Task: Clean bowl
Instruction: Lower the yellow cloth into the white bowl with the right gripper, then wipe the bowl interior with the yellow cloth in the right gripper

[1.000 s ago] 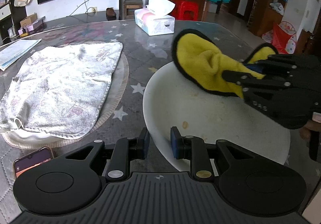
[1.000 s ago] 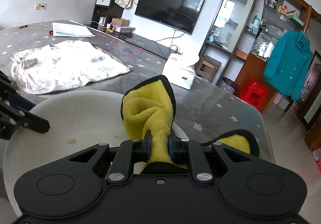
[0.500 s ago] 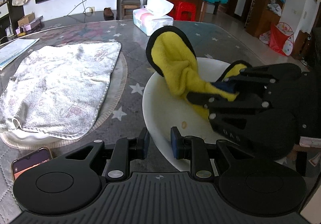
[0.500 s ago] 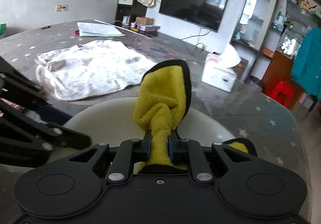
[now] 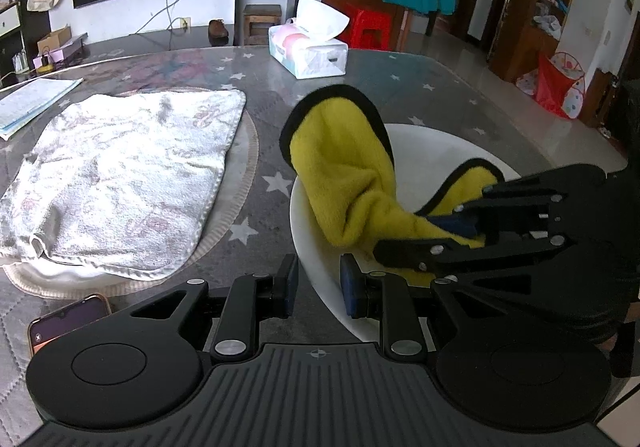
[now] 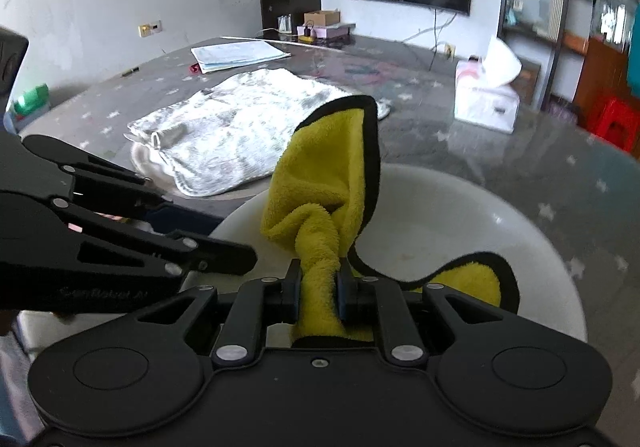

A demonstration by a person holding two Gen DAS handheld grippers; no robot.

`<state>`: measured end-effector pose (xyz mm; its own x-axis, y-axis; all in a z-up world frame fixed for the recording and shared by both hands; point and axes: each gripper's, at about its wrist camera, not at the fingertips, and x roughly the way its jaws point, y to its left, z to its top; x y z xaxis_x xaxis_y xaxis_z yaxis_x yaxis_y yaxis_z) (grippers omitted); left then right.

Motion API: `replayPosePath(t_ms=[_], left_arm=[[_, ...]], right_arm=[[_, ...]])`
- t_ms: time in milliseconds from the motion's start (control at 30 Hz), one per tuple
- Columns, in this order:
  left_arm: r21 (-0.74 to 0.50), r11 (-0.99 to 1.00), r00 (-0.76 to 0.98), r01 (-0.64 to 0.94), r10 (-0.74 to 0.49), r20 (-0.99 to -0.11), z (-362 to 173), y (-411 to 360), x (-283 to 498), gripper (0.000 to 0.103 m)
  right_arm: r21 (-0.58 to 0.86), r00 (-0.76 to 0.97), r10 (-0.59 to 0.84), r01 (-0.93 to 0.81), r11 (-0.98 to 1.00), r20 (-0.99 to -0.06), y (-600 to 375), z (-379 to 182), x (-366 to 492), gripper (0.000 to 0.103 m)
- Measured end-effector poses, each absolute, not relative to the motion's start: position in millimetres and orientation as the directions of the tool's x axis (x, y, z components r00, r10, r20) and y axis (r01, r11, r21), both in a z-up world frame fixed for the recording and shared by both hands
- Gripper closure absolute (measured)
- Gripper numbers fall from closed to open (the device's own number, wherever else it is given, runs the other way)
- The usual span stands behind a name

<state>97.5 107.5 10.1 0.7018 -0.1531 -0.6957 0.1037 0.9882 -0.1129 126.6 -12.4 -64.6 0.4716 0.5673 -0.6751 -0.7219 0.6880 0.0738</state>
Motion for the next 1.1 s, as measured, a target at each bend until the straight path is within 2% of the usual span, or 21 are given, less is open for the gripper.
replayPosePath(t_ms=[700, 1100], left_arm=[[-0.110, 0.988, 0.710, 0.107, -0.153, -0.687, 9.7, 107.2, 97.7, 0.080], [-0.103, 0.989, 0.712, 0.108, -0.149, -0.687, 11.5, 106.2, 92.1, 0.080]], right_arm=[[0.264, 0.314, 0.602, -0.684, 0.680, -0.734, -36.0, -59.1, 101.9, 0.085], [0.192, 0.326, 0.536, -0.689, 0.699, -0.779, -63.5, -53.1, 99.6, 0.086]])
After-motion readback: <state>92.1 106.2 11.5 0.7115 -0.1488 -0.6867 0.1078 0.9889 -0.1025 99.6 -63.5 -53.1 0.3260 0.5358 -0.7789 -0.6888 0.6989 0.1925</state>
